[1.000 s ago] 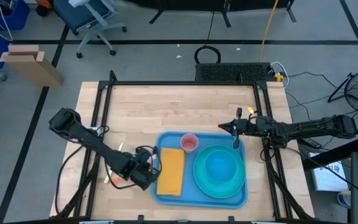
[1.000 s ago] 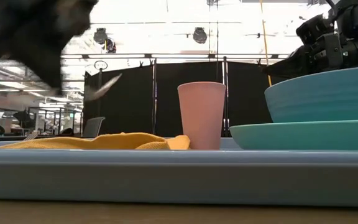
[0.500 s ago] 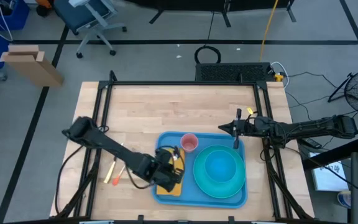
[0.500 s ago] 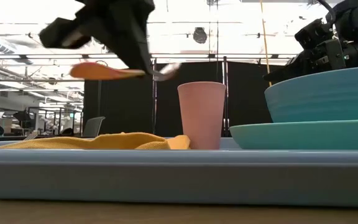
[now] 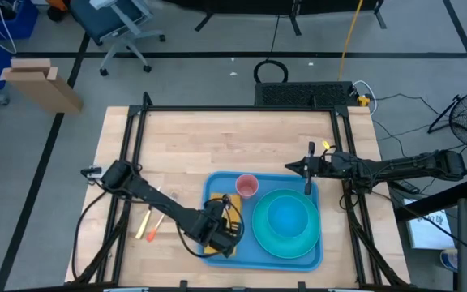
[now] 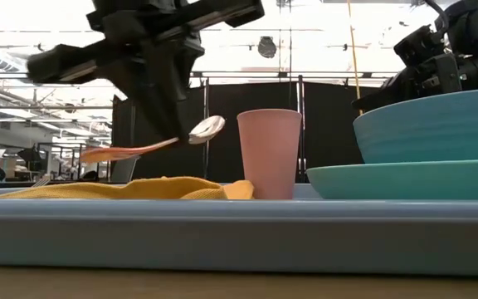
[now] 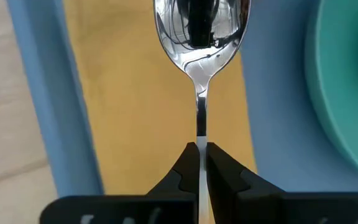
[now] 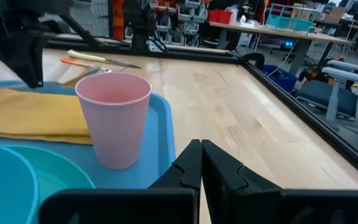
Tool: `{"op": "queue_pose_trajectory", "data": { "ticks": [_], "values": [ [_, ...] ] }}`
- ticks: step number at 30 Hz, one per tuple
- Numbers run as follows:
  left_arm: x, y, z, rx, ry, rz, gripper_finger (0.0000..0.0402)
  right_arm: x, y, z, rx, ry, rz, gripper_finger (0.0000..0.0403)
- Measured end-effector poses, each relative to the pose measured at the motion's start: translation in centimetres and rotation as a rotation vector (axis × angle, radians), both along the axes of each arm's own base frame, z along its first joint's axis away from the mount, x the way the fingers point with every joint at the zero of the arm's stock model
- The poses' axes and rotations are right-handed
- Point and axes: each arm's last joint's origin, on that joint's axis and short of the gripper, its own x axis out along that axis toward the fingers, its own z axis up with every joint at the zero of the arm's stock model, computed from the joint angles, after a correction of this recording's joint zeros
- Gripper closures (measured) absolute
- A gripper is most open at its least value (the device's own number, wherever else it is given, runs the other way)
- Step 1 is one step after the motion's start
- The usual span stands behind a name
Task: Set up tray
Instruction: Put the spoon on top of the yellow napkin
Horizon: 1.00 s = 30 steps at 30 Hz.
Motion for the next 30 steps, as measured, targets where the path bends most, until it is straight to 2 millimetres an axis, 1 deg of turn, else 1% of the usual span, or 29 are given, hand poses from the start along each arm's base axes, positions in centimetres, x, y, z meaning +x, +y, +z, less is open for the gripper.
{"op": "queue_pose_trajectory", "data": {
  "ticks": [5,10,12,15,20,23,28,30],
  "values": [
    [0.6,0.8,0.1,0.009,-0.010,-0.035,0.0392,0.0,0.0,0.2,0.020,-0.028,0.003,0.0403],
    [0.8,1.1,0.1,0.010,-0.003,-0.053,0.0392,0.1,0.3,0.7,0.046,-0.075,0.094,0.0403],
    [0.8,1.1,0.1,0.014,-0.009,-0.046,0.0392,0.1,0.3,0.7,0.047,-0.080,0.103,0.0403],
    [1.1,0.9,-0.5,0.014,-0.006,-0.045,0.0392,0.1,0.3,0.7,0.037,-0.075,0.099,0.0403],
    [1.9,0.7,-2.6,-0.013,0.010,-0.050,0.0392,0.1,0.3,0.5,0.022,-0.059,0.101,0.0403],
    [2.2,0.9,-3.5,-0.019,0.039,-0.046,0.0393,0.0,0.3,0.5,0.020,-0.049,0.102,0.0403],
    [2.6,1.1,-4.1,-0.042,0.043,-0.067,0.0392,0.0,0.3,0.6,0.015,-0.058,0.102,0.0403],
    [2.7,1.1,-4.2,-0.040,0.043,-0.080,0.0384,0.0,0.3,0.6,0.014,-0.059,0.102,0.0403]
  ]
}}
